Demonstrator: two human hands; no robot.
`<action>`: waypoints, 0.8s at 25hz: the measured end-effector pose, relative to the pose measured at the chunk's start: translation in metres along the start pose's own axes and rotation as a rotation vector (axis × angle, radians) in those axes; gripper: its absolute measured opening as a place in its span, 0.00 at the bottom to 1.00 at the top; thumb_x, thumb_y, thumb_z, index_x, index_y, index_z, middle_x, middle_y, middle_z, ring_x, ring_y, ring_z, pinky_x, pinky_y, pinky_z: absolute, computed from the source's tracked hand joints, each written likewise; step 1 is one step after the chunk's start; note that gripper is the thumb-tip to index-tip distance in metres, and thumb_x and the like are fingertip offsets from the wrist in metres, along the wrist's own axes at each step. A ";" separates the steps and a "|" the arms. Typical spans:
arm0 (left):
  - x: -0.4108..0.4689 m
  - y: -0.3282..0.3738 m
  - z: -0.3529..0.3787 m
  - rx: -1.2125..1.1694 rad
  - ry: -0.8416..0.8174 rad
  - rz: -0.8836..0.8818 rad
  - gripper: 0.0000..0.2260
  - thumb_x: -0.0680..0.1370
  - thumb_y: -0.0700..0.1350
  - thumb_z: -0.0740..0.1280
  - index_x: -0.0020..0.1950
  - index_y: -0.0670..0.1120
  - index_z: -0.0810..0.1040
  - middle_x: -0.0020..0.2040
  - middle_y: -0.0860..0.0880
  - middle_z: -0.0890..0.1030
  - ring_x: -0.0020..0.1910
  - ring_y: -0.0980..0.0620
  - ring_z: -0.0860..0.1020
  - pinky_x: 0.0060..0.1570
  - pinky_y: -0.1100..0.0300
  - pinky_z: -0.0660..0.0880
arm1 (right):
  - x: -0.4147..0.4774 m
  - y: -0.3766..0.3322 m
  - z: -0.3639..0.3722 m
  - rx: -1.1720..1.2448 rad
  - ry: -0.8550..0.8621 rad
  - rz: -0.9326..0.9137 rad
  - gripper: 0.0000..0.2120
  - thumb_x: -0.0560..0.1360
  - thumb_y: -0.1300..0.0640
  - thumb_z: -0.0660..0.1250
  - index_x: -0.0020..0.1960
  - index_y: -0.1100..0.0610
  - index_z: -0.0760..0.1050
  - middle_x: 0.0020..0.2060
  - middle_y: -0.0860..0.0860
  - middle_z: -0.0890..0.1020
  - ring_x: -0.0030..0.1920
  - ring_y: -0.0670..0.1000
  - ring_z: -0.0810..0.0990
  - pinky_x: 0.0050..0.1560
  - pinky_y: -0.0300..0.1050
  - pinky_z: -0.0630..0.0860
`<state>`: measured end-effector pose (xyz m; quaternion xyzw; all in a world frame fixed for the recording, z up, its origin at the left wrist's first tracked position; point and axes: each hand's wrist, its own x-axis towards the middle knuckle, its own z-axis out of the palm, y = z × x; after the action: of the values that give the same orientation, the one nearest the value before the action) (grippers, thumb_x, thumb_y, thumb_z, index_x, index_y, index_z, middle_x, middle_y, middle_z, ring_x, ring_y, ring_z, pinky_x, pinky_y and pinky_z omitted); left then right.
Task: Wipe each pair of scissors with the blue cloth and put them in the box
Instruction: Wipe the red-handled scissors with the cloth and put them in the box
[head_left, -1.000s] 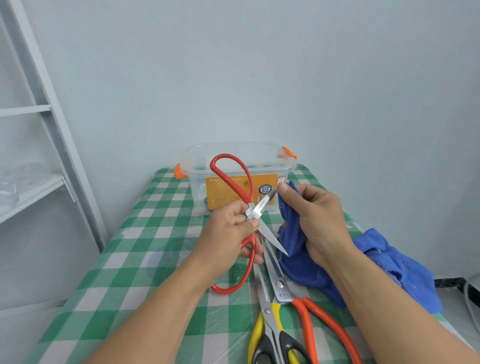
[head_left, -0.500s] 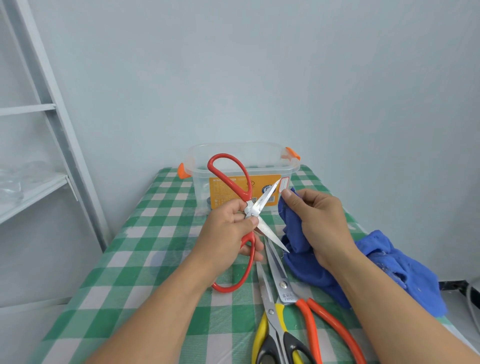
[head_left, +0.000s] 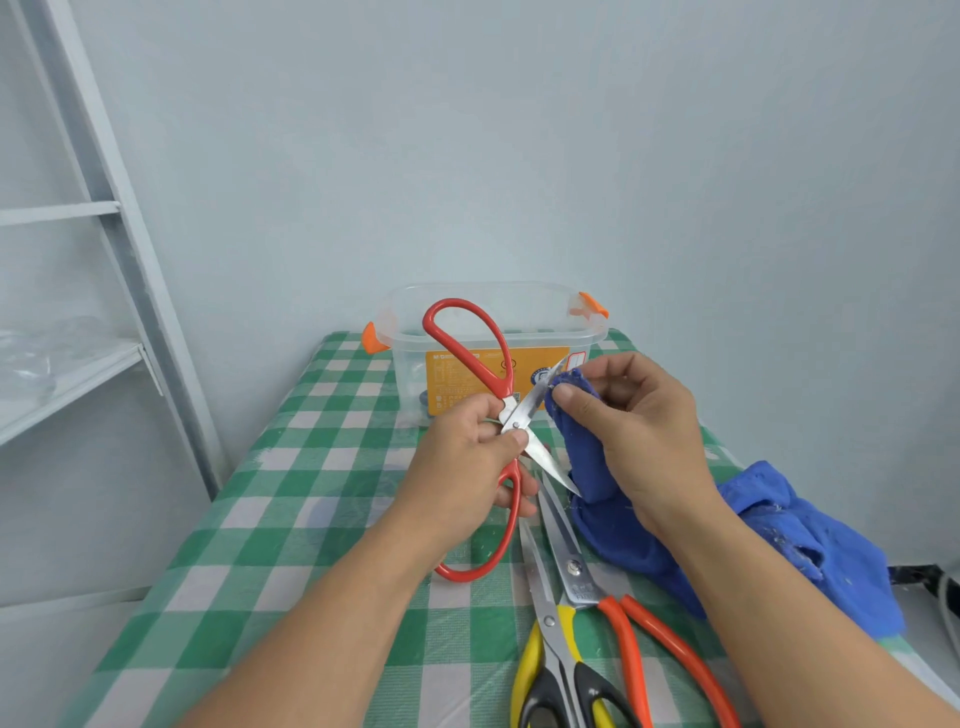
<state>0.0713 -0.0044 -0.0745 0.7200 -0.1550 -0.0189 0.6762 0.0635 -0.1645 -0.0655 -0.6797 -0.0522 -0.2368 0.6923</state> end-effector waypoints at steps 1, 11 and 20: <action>0.000 0.000 0.001 0.001 0.001 -0.002 0.04 0.83 0.36 0.63 0.57 0.41 0.73 0.46 0.37 0.78 0.31 0.48 0.81 0.32 0.47 0.83 | 0.000 0.000 0.001 0.010 0.017 0.023 0.11 0.71 0.64 0.77 0.46 0.57 0.76 0.40 0.56 0.87 0.42 0.52 0.86 0.45 0.46 0.80; -0.001 -0.002 0.005 0.029 -0.047 -0.004 0.07 0.82 0.34 0.63 0.60 0.36 0.71 0.44 0.37 0.76 0.29 0.47 0.79 0.31 0.48 0.82 | 0.006 0.005 0.007 0.152 0.060 0.306 0.22 0.67 0.62 0.80 0.57 0.59 0.76 0.46 0.60 0.85 0.43 0.57 0.86 0.44 0.49 0.80; -0.004 0.000 0.006 0.073 -0.056 0.017 0.05 0.82 0.34 0.63 0.57 0.36 0.72 0.44 0.33 0.76 0.30 0.46 0.79 0.31 0.50 0.81 | 0.006 -0.003 0.009 0.294 0.085 0.319 0.11 0.75 0.64 0.73 0.55 0.65 0.77 0.38 0.61 0.83 0.32 0.56 0.82 0.33 0.44 0.80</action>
<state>0.0661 -0.0096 -0.0758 0.7421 -0.1808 -0.0277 0.6449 0.0697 -0.1576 -0.0593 -0.5604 0.0511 -0.1426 0.8142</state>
